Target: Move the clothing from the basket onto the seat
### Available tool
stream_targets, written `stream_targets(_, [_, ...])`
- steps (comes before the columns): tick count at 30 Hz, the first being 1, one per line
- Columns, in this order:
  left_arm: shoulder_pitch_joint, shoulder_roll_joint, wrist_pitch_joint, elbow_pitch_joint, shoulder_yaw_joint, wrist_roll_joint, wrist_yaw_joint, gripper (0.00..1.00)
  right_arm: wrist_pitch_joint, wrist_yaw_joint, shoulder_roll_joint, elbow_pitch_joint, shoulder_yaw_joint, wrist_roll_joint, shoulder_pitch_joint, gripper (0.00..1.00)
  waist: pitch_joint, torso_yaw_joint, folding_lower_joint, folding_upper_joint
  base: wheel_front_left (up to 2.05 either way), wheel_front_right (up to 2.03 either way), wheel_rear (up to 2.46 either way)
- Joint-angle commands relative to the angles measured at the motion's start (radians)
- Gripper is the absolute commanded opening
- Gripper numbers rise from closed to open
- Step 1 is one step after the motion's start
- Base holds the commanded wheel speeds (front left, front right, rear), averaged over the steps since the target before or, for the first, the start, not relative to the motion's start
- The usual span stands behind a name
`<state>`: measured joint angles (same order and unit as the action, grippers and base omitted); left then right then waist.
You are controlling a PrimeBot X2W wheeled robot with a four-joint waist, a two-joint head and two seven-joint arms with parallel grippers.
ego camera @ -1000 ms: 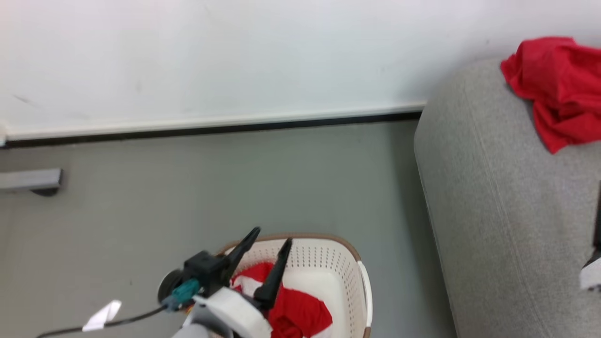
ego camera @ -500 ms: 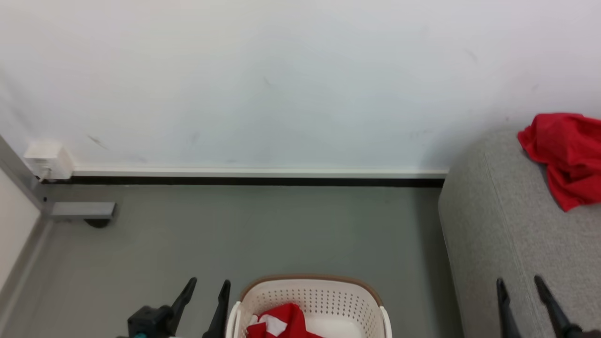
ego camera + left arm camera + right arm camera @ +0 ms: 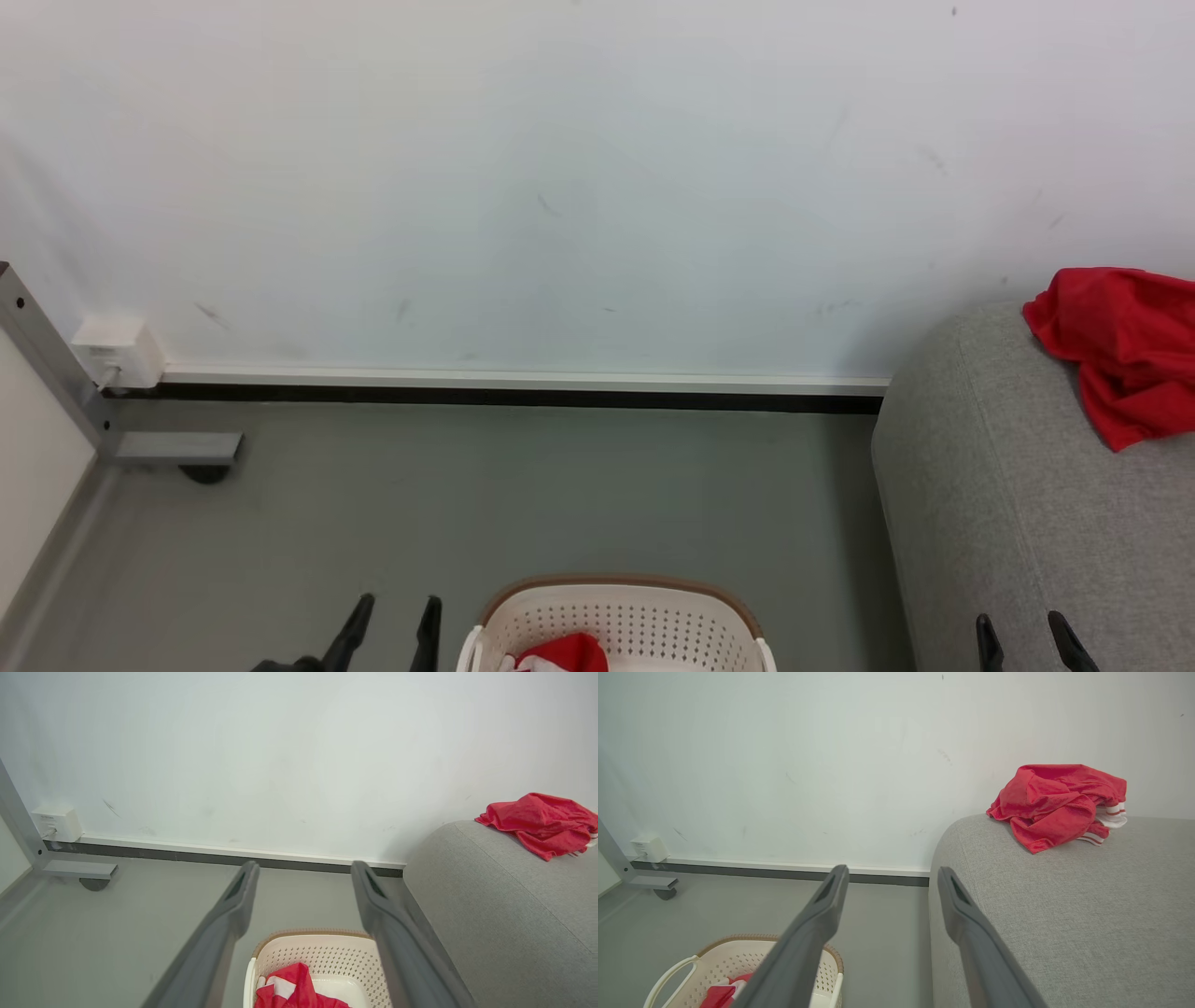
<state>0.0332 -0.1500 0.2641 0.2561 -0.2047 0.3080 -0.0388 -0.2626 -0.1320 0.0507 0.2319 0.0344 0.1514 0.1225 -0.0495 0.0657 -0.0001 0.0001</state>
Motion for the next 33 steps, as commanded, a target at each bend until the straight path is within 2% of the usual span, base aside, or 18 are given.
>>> stream_targets(1, [0.016, 0.011, 0.0, 0.008, 0.015, -0.023, -0.017, 1.0, -0.003, 0.003, 0.0, 0.006, 0.0, 0.006, 0.004, 1.0, -0.002, -0.004, 0.0001, -0.0001, 0.0, 0.0, 0.0])
stream_targets(16, [0.016, 0.06, 0.0, 0.033, 0.082, -0.089, -0.071, 1.0, -0.003, 0.003, 0.0, 0.013, -0.007, 0.013, 0.001, 1.0, -0.001, -0.022, 0.0001, -0.0001, 0.0, 0.0, 0.0])
stream_targets(33, [0.004, 0.082, 0.001, 0.048, 0.108, -0.113, -0.09, 1.0, -0.003, 0.003, 0.0, 0.02, -0.011, 0.017, -0.007, 1.0, 0.012, -0.021, 0.0001, -0.0001, 0.0, 0.0, 0.0])
